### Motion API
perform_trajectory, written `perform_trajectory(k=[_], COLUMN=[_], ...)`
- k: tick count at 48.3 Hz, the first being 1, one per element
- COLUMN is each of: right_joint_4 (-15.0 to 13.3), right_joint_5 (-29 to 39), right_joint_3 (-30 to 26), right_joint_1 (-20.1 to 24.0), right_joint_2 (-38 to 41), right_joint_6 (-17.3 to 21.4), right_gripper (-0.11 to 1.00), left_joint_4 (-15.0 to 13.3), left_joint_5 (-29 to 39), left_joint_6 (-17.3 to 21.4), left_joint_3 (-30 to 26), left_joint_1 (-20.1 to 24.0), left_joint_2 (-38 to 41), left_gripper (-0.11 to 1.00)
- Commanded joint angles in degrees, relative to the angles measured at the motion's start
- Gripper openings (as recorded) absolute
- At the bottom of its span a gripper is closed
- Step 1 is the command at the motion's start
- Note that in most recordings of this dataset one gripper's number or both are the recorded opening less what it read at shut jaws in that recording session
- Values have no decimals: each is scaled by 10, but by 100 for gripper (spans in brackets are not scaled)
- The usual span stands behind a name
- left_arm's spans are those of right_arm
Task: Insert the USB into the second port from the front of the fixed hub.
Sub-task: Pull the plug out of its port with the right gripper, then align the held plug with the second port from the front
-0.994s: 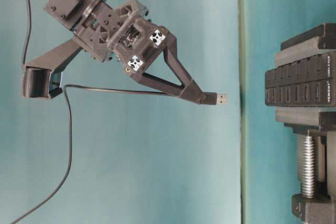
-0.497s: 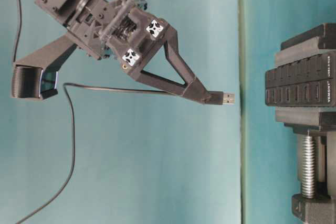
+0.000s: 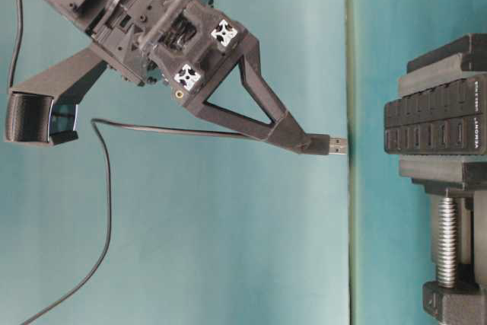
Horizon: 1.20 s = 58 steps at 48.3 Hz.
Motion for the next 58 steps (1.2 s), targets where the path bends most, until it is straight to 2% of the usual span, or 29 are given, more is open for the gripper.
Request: perform_trajectory(k=[1, 17, 58], right_joint_4=[1, 1, 1], right_joint_5=[-6, -28, -46], right_joint_3=[-6, 2, 22], right_joint_1=[6, 21, 21], right_joint_2=[-2, 26, 37], right_joint_6=[10, 16, 31], right_gripper=[12, 12, 11], left_joint_4=[1, 1, 1], left_joint_5=[-5, -5, -6], left_joint_6=[-1, -1, -1], left_joint_3=[-6, -6, -4], left_joint_1=[0, -1, -1], left_joint_2=[0, 0, 0], left_gripper=[0, 0, 0])
